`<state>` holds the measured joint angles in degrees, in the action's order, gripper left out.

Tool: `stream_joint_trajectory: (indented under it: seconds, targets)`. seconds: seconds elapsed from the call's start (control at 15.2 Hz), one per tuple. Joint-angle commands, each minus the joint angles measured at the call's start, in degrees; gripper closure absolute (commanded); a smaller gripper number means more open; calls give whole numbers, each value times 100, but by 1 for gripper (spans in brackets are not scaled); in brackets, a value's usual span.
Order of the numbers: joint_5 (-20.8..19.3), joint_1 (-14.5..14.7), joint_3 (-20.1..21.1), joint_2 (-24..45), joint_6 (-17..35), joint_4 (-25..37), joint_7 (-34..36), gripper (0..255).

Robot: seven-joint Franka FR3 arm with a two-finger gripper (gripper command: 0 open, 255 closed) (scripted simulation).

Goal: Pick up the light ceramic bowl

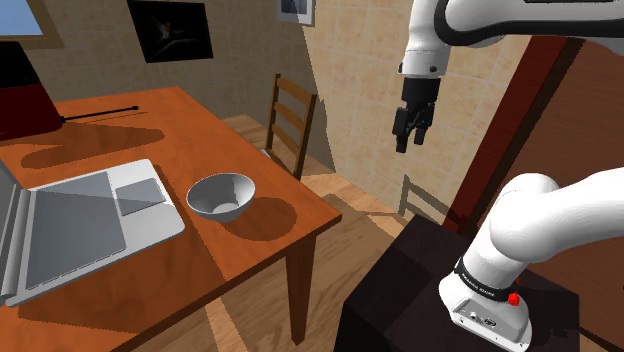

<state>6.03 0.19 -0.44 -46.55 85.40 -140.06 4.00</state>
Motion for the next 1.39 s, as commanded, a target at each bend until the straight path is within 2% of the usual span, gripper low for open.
stream_joint_trajectory:
  seconds: [0.0, 0.66, 1.32]
  targets:
    - [0, 0, 0, 0, 0, 0, 0, 0]
    - [566, 385, 610, 1783, 1267, 803, 347, 0]
    - [697, 662, 1128, 3687, 2049, 2250, 718, 0]
